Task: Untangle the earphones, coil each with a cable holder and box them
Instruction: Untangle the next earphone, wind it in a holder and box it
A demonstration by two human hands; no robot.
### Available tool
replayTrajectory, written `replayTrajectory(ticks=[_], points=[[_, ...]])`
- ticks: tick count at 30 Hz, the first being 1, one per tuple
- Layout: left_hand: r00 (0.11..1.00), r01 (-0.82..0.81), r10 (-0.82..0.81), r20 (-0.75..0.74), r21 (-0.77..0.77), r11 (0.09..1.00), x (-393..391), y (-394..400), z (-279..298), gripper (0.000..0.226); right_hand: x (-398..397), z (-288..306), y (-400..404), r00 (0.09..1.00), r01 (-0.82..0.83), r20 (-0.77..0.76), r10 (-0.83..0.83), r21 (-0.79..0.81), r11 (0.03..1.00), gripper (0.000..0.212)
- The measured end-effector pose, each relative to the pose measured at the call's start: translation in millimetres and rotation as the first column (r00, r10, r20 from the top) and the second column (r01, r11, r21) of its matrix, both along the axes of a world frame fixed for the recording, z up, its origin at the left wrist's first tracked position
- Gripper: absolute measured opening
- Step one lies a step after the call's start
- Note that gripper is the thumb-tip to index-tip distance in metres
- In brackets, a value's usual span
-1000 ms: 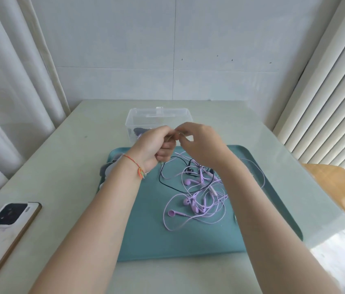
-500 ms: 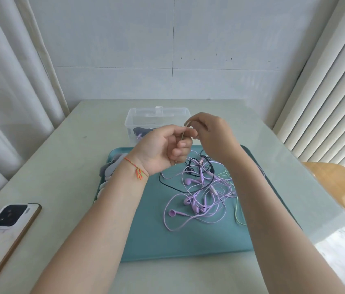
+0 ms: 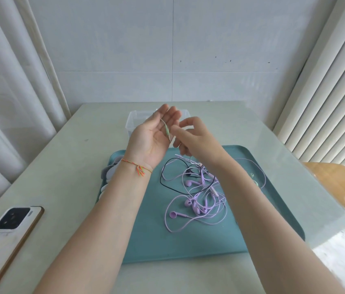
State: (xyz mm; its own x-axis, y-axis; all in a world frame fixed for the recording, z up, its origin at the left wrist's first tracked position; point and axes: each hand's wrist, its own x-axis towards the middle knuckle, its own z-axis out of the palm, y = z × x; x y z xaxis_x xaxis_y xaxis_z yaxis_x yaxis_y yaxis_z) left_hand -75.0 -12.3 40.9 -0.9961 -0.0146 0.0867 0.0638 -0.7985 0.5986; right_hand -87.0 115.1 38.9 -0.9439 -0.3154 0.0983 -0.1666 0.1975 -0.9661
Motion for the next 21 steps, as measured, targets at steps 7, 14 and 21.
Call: replayTrajectory(ticks=[7,14,21], points=[[0.999,0.035,-0.033,0.029,-0.096,0.995,4.6,8.0,0.0,0.027,1.3,-9.0,-8.5,0.964,0.192,-0.216,-0.152,0.174,0.966,0.029],[0.995,-0.054,0.06,0.082,-0.076,0.996,2.7,-3.6,1.4,0.026,2.6,-6.8,-6.3,0.981,0.083,-0.189,-0.034,0.254,0.964,0.011],[0.988,-0.077,0.088,0.124,-0.095,0.992,0.9,-2.2,0.0,0.026,7.2,-3.3,-10.9,0.991,0.062,-0.126,-0.038,0.193,0.979,0.038]])
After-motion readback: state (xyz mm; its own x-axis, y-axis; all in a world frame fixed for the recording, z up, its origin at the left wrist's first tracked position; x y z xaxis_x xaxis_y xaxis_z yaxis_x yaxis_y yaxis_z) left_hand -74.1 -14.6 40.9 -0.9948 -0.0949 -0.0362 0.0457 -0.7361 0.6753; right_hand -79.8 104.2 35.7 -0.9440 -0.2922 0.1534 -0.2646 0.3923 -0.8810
